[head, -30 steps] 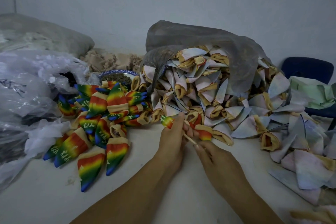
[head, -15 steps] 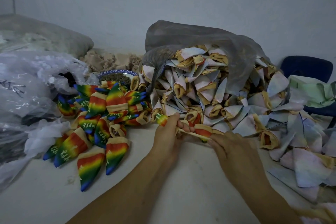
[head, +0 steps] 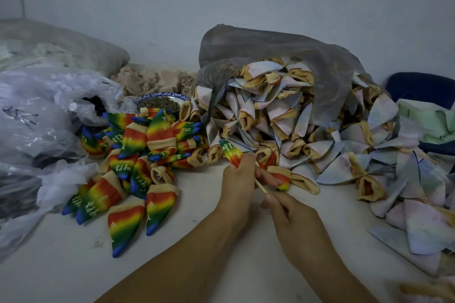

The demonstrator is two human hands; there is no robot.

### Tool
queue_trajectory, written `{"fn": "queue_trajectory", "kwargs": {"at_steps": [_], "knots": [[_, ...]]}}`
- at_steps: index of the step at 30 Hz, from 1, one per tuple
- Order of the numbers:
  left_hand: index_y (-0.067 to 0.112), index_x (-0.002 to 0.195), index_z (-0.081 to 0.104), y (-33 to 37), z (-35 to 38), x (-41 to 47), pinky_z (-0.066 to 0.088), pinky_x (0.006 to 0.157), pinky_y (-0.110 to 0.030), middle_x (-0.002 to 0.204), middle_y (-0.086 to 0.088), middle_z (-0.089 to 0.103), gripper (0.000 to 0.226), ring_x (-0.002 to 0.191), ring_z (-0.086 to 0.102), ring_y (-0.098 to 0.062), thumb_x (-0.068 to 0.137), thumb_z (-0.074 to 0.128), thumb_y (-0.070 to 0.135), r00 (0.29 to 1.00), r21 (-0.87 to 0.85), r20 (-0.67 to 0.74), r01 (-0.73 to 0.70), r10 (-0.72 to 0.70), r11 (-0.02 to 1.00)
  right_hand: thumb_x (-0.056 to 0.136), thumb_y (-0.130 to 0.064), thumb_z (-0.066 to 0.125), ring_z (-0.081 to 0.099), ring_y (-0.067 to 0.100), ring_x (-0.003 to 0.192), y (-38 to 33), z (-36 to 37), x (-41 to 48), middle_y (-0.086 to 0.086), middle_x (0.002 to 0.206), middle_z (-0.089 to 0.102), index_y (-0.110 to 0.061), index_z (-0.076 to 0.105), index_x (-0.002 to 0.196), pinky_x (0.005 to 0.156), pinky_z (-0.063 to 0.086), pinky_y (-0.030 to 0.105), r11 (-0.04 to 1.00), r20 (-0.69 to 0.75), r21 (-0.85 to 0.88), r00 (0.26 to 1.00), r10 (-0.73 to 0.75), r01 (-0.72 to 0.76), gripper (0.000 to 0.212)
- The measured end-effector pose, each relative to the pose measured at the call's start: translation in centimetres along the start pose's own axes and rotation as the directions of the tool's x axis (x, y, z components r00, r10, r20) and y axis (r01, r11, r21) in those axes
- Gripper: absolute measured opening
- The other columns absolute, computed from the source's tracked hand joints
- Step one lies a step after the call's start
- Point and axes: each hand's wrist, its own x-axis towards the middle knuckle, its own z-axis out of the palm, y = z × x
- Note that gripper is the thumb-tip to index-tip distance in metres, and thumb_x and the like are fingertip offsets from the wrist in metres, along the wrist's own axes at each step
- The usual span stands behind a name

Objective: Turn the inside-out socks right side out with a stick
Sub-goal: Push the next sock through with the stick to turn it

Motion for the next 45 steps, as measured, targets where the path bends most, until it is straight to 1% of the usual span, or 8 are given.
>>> {"fn": "queue_trajectory", "kwargs": {"at_steps": [5, 8, 12, 15, 28, 38, 43, 45], "knots": [[0.021, 0.044, 0.055, -0.5, -0.3, 0.4, 0.052, 0.092, -0.04, 0.065, -0.015, 0.07, 0.056, 0.085, 0.072, -0.036, 0.098, 0.047, 0.034, 1.0, -0.016, 0.014, 0.003, -0.003, 1.0, 0.095, -0.048, 0.038, 0.059, -0.004, 0.085, 0.4, 0.1, 0.4, -0.018, 0.087, 0.068, -0.043, 0.06, 0.079, 0.077, 0.049, 0.025, 0.994, 0.041, 0.105, 0.999, 0.033, -0.037, 0.027], [0.024, 0.055, 0.066, -1.0, -0.8, 0.7, 0.053, 0.091, -0.036, 0.075, -0.011, 0.074, 0.05, 0.089, 0.073, -0.03, 0.096, 0.053, 0.048, 0.999, -0.043, 0.042, -0.013, 0.015, 0.999, 0.092, -0.052, 0.037, 0.062, 0.003, 0.083, 0.9, -0.4, 0.8, -0.012, 0.086, 0.07, -0.046, 0.059, 0.085, 0.076, 0.051, 0.031, 1.0, -0.006, 0.027, 1.0, -0.012, 0.013, 0.025], [0.016, 0.089, 0.073, -0.7, -1.2, 0.8, 0.053, 0.084, -0.03, 0.089, -0.004, 0.075, 0.045, 0.093, 0.072, -0.018, 0.081, 0.062, 0.06, 0.998, -0.077, 0.059, -0.02, 0.025, 0.997, 0.091, -0.057, 0.029, 0.051, 0.0, 0.066, 1.5, -1.0, 1.0, -0.016, 0.075, 0.06, -0.041, 0.06, 0.098, 0.058, 0.037, 0.015, 0.977, -0.109, -0.203, 0.989, -0.096, 0.073, 0.036], [0.024, 0.094, 0.076, -0.7, -1.6, 1.0, 0.051, 0.079, -0.023, 0.087, 0.002, 0.076, 0.035, 0.086, 0.071, -0.011, 0.09, 0.058, 0.053, 0.999, -0.054, 0.02, -0.024, 0.025, 0.998, 0.093, -0.054, 0.034, 0.044, -0.003, 0.061, 1.8, -1.4, 1.1, -0.018, 0.074, 0.05, -0.041, 0.06, 0.099, 0.054, 0.026, 0.009, 0.96, -0.175, -0.272, 0.977, -0.123, 0.072, 0.03], [0.008, 0.123, 0.057, 1.2, -2.3, 1.4, 0.058, 0.078, -0.031, 0.12, -0.012, 0.07, 0.038, 0.108, 0.069, -0.024, 0.108, 0.029, 0.03, 0.991, -0.482, 0.13, 0.075, -0.013, 0.873, 0.093, -0.053, 0.036, 0.045, -0.001, 0.065, 2.2, -1.3, 1.2, -0.02, 0.07, 0.05, -0.038, 0.063, 0.102, 0.057, 0.034, 0.02, 0.976, -0.166, -0.218, 0.984, -0.064, 0.027, 0.032], [0.001, 0.119, 0.06, 0.3, -2.4, 0.9, 0.055, 0.094, -0.033, 0.115, -0.014, 0.072, 0.044, 0.111, 0.068, -0.026, 0.105, 0.034, 0.034, 0.944, -0.167, 0.32, -0.031, 0.084, 0.985, 0.093, -0.052, 0.038, 0.054, 0.006, 0.063, 2.4, -2.7, 1.6, -0.007, 0.066, 0.06, -0.035, 0.065, 0.096, 0.06, 0.046, 0.03, 0.981, -0.175, -0.19, 0.981, -0.08, 0.047, 0.032], [0.006, 0.117, 0.063, 0.2, -1.8, 0.3, 0.049, 0.103, -0.037, 0.119, -0.013, 0.071, 0.052, 0.116, 0.065, -0.026, 0.1, 0.034, 0.046, 0.895, -0.116, 0.408, -0.144, 0.179, 0.983, 0.093, -0.047, 0.044, 0.054, 0.009, 0.058, 2.0, -2.4, 1.2, -0.001, 0.062, 0.06, -0.04, 0.064, 0.087, 0.059, 0.046, 0.033, 0.999, -0.176, 0.035, 0.984, -0.029, 0.036, 0.022], [0.01, 0.115, 0.064, 0.4, -1.7, 0.4, 0.05, 0.102, -0.038, 0.118, -0.01, 0.071, 0.053, 0.116, 0.065, -0.025, 0.098, 0.034, 0.049, 0.894, -0.085, 0.405, -0.169, 0.189, 0.982, 0.094, -0.044, 0.046, 0.058, 0.001, 0.07, 1.7, -2.1, 1.2, -0.008, 0.07, 0.065, -0.042, 0.063, 0.08, 0.063, 0.046, 0.021, 0.989, -0.154, 0.148, 0.988, 0.015, 0.008, 0.023]]}}
